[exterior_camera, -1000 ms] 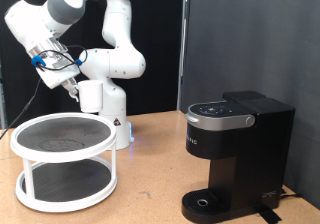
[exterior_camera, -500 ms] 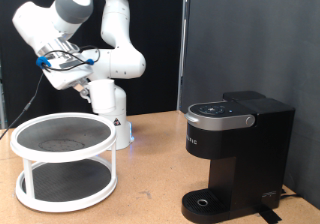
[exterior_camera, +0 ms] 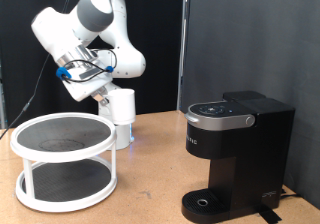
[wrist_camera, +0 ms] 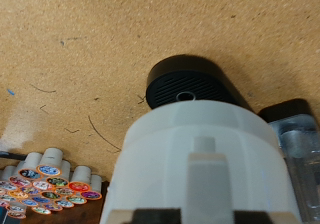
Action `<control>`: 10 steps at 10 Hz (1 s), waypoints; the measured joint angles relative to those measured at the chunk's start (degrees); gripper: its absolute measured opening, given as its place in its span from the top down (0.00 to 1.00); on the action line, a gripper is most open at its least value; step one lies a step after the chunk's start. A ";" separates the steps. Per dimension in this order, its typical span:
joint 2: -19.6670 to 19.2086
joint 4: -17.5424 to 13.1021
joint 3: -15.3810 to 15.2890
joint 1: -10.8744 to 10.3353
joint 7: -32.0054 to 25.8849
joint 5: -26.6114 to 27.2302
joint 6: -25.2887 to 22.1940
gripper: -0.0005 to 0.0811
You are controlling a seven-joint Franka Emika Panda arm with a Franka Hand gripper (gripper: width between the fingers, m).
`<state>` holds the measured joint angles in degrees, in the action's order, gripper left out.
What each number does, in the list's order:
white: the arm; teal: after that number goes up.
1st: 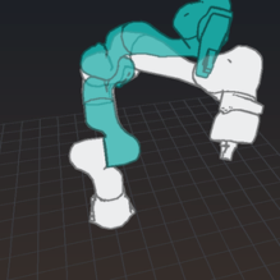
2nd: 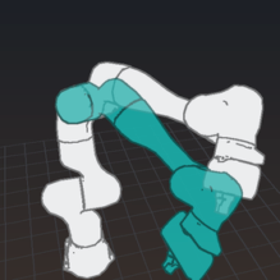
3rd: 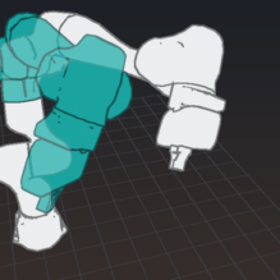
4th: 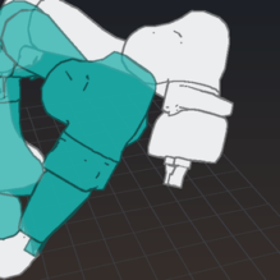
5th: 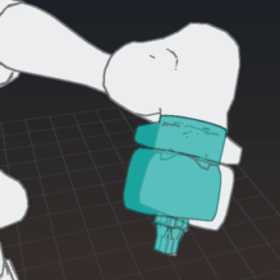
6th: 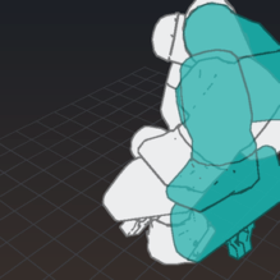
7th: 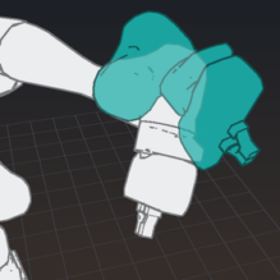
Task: Make a cup of coffee with the keurig machine
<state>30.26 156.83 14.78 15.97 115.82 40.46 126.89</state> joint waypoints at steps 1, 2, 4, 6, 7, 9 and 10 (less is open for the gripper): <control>-1.35 -0.53 -1.02 -1.25 0.19 1.90 1.43 0.99; -2.80 -1.18 -2.03 -2.47 0.21 3.59 3.26 0.99; -6.57 -3.43 -3.32 -4.19 0.19 5.17 4.70 0.99; -6.54 -3.14 -3.28 -4.11 -0.03 5.17 4.51 0.99; -6.77 -2.85 -3.31 -4.13 -0.06 5.17 4.48 0.99; -9.03 -2.70 -3.97 -4.15 0.34 4.71 5.36 0.99; -10.79 -2.92 -4.67 -4.17 0.63 4.59 6.19 0.99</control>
<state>19.47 153.91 10.11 11.80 116.44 45.05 133.08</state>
